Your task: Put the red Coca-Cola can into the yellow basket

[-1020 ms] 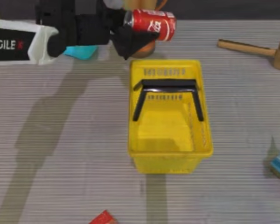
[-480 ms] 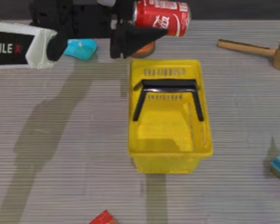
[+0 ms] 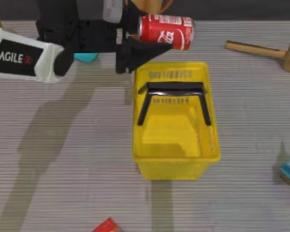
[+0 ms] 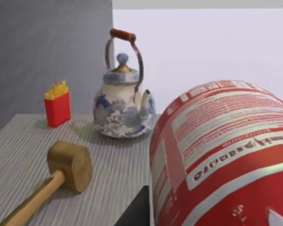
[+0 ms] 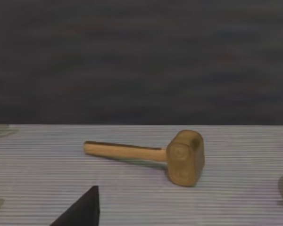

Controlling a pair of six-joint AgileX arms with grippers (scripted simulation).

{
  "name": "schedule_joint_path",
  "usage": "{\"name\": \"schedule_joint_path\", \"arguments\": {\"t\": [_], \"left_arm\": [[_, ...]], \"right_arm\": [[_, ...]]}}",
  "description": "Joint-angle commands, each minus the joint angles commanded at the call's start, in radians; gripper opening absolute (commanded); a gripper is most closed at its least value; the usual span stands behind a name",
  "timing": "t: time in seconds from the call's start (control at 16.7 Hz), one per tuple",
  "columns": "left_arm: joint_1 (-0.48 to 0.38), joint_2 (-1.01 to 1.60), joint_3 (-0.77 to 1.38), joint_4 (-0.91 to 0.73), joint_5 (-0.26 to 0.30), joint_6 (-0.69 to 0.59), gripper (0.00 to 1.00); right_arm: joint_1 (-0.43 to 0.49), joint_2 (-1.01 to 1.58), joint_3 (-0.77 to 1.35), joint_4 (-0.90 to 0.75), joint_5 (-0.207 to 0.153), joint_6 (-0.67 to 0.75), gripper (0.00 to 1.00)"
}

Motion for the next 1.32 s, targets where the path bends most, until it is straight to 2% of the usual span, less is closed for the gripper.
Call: {"name": "schedule_joint_path", "arguments": {"t": [0.3,0.6,1.32], "left_arm": [[0.012,0.132,-0.050,0.189,0.000,-0.005,0.00],[0.014,0.146,-0.056,0.207,-0.001,-0.006,0.00],[0.014,0.146,-0.056,0.207,-0.001,-0.006,0.90]], "right_arm": [[0.000,0.000,0.000,0.000,0.000,0.000,1.00],[0.000,0.000,0.000,0.000,0.000,0.000,1.00],[0.000,0.000,0.000,0.000,0.000,0.000,1.00]]}}
